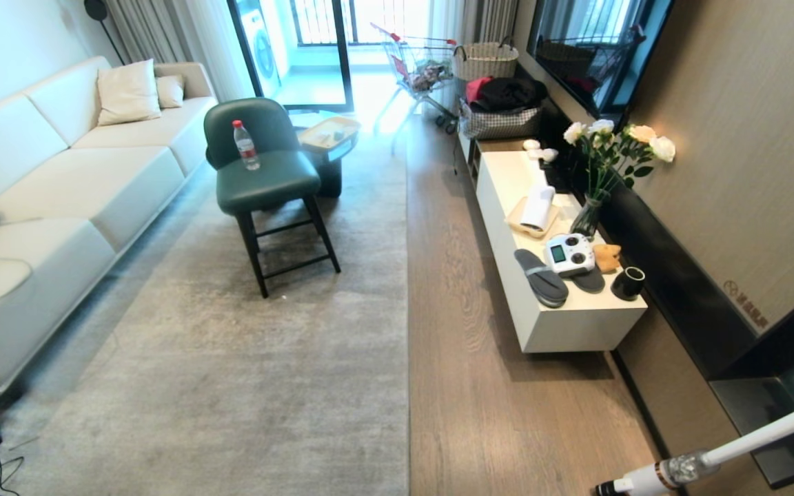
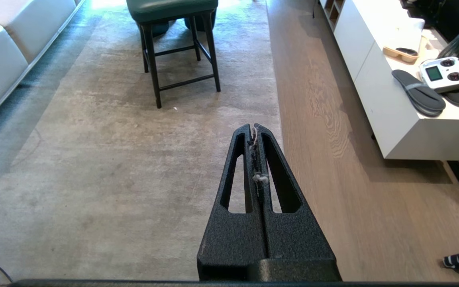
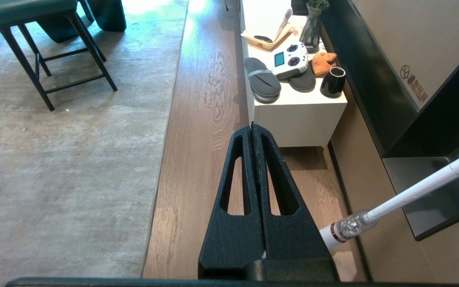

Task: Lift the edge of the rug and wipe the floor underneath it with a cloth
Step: Lift up the carpet

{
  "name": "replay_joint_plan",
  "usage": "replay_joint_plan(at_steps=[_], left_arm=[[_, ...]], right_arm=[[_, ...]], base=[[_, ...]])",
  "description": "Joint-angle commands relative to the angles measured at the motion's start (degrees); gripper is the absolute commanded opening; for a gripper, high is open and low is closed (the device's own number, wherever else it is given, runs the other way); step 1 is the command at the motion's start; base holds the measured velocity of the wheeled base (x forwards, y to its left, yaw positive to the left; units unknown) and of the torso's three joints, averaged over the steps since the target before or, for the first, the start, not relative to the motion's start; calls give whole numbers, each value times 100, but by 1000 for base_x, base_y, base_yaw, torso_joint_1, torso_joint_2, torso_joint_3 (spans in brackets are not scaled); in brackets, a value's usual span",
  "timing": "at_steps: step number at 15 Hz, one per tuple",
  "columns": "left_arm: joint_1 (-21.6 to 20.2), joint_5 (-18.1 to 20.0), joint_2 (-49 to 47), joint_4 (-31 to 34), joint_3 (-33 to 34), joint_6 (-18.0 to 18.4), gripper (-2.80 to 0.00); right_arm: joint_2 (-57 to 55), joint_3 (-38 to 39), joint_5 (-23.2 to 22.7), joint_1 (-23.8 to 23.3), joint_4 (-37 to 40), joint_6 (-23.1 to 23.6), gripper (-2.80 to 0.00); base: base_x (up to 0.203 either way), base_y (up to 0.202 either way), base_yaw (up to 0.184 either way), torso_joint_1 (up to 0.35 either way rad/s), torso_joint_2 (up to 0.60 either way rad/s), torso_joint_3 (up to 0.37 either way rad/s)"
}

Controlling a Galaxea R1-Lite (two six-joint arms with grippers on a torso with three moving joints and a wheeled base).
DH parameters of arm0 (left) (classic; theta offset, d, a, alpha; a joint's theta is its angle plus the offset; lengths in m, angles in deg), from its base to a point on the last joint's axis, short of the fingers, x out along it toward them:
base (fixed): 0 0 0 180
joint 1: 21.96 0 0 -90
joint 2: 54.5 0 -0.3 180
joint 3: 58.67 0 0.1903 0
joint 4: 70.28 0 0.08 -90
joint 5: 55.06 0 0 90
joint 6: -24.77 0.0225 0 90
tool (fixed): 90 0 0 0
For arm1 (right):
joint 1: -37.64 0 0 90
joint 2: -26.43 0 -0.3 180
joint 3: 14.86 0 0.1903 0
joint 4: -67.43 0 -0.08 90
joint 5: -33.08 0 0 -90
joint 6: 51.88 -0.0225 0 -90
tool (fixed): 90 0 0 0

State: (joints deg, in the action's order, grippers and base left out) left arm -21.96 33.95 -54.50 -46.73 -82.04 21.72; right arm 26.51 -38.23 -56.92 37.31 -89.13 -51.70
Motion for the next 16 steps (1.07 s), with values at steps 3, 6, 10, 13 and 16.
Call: replay_joint_plan(at_steps=[3,6,10,13,16], left_arm=[[0,-7,0,-1,0,-3,-280],[0,-7,0,-1,0,-3,-280],[0,-7,0,-1,0,6,-280],[0,-7,0,-1,0,-3,-280],[0,-7,0,-1,0,-3,-280]], right_arm=[[-7,0,0,-2,1,-1,-280],[-7,0,0,-2,1,3,-280],[-7,0,0,-2,1,-1,-280],[-7,0,0,-2,1,-1,-280],[-7,0,0,-2,1,-1,-280]], base=[[0,0,0,0,0,0],[0,0,0,0,0,0],[0,0,0,0,0,0],[0,0,0,0,0,0],[0,0,0,0,0,0]])
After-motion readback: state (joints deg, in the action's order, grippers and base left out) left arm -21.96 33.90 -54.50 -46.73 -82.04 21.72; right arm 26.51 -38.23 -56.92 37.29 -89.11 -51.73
